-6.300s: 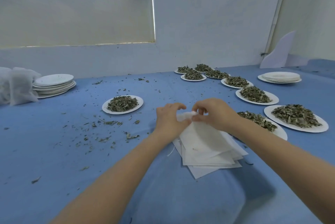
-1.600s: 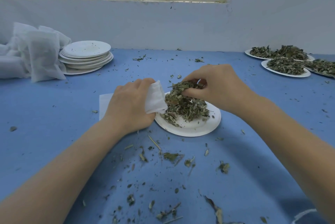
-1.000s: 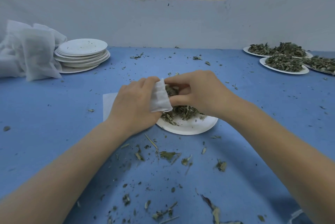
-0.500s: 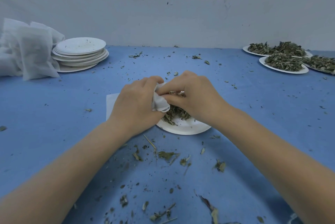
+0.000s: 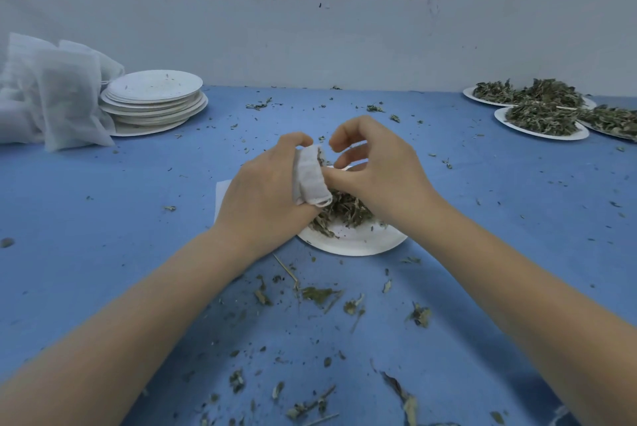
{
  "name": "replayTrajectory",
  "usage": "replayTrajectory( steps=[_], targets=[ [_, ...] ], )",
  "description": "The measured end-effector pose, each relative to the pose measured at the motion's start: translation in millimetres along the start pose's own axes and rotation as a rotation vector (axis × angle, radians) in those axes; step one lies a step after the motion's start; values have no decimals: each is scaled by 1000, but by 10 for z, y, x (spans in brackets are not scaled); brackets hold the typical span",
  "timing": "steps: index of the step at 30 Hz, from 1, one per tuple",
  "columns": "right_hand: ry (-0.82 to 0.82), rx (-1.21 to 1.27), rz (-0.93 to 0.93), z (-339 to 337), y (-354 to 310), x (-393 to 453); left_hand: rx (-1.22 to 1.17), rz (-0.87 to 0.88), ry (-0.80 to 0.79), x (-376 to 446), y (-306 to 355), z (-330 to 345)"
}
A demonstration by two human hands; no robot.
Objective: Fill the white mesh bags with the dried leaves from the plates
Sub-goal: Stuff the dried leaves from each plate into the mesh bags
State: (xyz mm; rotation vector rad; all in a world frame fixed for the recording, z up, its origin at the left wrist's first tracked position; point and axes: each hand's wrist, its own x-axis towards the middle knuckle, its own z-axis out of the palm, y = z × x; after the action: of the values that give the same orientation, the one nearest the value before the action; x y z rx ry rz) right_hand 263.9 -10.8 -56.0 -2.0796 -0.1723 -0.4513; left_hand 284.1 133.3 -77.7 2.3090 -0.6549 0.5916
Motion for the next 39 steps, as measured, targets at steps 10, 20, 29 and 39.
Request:
replayTrajectory(
  steps=[10,20,29,39],
  targets=[
    [-144,339,144,-134,-79,14,59,28,59,4,-11,-6],
    [-355,-496,-204,-15,-193,-37,121,150,-15,-22,9,24],
    [-343,-65,-162,-234,-81,35,93,68,-40,-12,-15,-64],
    [-455,-712,89,-320,202,134,208,40,6,54,-173,-109]
  ],
)
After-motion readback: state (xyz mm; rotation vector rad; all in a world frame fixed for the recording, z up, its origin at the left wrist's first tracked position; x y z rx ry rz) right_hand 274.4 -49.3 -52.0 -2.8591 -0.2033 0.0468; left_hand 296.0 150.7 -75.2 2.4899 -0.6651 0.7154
